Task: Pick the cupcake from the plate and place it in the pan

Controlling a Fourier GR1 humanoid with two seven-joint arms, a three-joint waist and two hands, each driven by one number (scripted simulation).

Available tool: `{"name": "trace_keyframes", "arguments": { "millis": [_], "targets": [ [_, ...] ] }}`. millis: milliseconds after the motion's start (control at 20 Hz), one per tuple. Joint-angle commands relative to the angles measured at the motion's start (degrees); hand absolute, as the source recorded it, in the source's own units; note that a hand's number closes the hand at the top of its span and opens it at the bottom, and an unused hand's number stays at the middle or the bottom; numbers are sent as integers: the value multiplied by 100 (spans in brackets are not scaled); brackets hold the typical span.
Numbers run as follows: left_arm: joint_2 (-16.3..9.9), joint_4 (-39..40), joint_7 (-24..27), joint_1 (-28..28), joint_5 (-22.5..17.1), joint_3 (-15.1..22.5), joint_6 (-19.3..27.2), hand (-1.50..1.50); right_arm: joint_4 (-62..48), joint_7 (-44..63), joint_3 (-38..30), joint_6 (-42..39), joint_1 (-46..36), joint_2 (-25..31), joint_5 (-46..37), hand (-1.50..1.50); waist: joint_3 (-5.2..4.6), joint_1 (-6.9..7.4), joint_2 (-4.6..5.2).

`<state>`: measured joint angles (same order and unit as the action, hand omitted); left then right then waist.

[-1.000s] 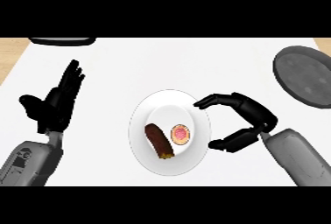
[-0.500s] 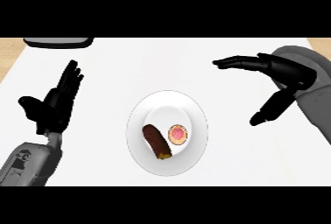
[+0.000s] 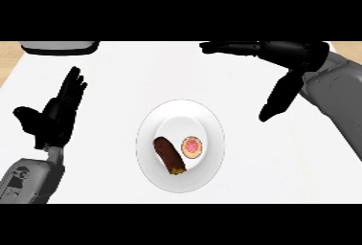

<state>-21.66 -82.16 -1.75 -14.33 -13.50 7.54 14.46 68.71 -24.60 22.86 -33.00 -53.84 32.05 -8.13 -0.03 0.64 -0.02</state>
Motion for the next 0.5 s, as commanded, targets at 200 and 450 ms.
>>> {"name": "trace_keyframes", "arguments": {
  "millis": [200, 450],
  "targets": [
    [139, 172, 123, 30, 127, -252, -167, 0, 325, 646, -234, -812, -250, -574, -69, -150, 0, -51, -3],
    [257, 256, 87, -49, 273, -286, -95, 0, 993, 999, 148, -814, 456, -1199, -142, -150, 1, -91, -3]
  ]
}}
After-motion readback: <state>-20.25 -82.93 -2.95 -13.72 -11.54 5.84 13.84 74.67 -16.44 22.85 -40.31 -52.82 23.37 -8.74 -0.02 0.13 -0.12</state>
